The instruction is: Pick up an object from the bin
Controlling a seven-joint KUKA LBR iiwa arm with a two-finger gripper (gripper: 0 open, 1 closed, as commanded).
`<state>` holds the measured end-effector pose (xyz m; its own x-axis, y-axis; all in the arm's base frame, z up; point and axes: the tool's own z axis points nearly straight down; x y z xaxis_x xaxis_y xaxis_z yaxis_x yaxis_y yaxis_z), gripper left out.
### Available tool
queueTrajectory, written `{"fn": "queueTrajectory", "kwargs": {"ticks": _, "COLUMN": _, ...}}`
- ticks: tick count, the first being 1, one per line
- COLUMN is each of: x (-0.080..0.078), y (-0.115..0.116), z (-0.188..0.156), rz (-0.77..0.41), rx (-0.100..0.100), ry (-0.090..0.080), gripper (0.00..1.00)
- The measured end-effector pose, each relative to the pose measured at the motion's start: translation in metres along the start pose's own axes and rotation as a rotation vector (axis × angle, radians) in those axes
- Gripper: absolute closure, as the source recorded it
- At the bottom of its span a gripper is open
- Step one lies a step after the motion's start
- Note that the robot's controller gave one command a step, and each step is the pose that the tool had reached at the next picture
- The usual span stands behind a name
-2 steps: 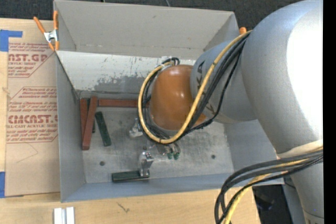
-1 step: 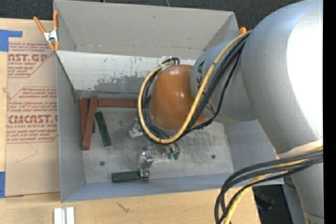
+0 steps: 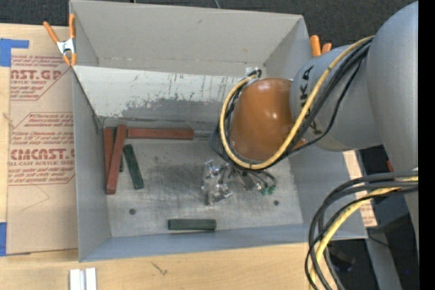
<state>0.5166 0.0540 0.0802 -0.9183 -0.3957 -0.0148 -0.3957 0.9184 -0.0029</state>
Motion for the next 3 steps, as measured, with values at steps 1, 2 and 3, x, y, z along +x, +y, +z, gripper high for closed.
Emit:
{"fn": "queueTrajectory", "kwargs": {"ticks": 1, "x": 0.004, "y": 0.001, "z": 0.002, "rz": -0.001, "rx": -0.003, "ry": 0.016, "gripper": 0.0}}
{"fn": "queueTrajectory", "kwargs": {"ticks": 2, "x": 0.004, "y": 0.001, "z": 0.002, "rz": -0.001, "rx": -0.003, "ry": 0.014, "gripper": 0.0}}
{"fn": "queueTrajectory", "kwargs": {"ticks": 3, "x": 0.009, "y": 0.013, "z": -0.005, "rz": -0.033, "rx": -0.003, "ry": 0.014, "gripper": 0.0}}
